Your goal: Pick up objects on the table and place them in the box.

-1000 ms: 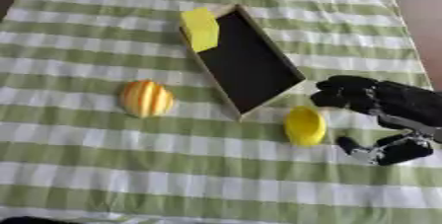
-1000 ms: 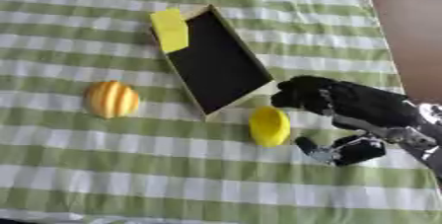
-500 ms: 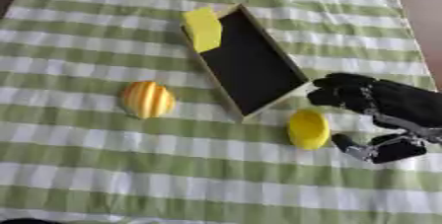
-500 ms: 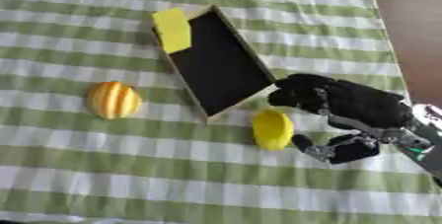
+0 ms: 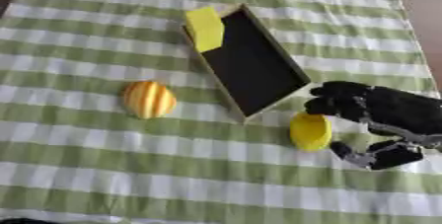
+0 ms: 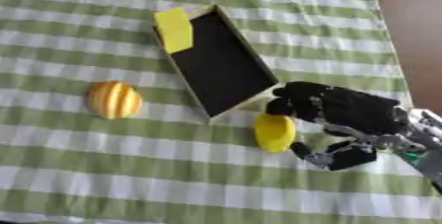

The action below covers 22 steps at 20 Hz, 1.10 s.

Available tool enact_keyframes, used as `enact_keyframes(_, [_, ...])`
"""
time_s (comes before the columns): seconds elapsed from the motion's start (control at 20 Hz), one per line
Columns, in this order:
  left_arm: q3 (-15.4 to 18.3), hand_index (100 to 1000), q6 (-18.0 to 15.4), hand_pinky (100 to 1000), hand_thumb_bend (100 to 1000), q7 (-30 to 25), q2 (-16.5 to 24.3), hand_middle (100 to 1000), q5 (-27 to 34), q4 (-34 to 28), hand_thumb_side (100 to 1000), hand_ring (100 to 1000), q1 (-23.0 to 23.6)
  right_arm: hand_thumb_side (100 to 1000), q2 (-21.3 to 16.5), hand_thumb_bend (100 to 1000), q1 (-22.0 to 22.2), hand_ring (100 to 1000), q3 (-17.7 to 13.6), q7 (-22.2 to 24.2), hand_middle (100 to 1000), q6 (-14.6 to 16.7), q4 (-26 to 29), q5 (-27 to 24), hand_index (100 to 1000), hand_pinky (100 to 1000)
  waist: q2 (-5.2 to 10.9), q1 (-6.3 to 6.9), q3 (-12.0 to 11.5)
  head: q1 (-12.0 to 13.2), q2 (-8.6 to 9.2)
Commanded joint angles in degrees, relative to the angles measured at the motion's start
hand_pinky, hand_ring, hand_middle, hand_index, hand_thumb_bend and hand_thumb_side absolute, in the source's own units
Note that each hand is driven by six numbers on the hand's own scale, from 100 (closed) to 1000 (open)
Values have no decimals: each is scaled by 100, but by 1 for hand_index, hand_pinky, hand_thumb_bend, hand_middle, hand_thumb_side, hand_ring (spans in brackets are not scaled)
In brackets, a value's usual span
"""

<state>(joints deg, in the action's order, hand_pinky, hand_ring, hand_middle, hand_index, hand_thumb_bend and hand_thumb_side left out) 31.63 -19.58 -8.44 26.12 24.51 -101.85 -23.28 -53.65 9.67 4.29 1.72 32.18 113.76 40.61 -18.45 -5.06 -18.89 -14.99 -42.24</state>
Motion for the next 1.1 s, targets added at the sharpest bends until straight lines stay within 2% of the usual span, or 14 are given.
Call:
enact_keyframes(0.05, [48, 766, 54, 738, 100, 75, 83, 691, 11, -144, 565, 796, -90, 285, -84, 100, 24, 1000, -32, 3, 882, -74, 83, 212, 1000, 1000, 61, 23, -17, -9, 71])
enact_keyframes(0.9, [59, 761, 99, 735, 100, 42, 14, 687, 26, -198, 565, 792, -174, 280, 27, 100, -126, 1000, -37, 86, 831, -525, 83, 299, 1000, 1000, -93, -35, -165, -103, 210])
enact_keyframes(1.0, [54, 761, 94, 735, 100, 20, 8, 687, 28, -196, 565, 793, -178, 279, 34, 100, -128, 1000, -28, 108, 806, -543, 83, 323, 985, 1000, -108, -40, -174, -107, 212])
enact_keyframes(1.1, [58, 760, 92, 736, 100, 7, 0, 687, 33, -190, 565, 792, -179, 264, 52, 100, -135, 975, -14, 86, 752, -557, 83, 282, 917, 1000, -118, -43, -185, -118, 212])
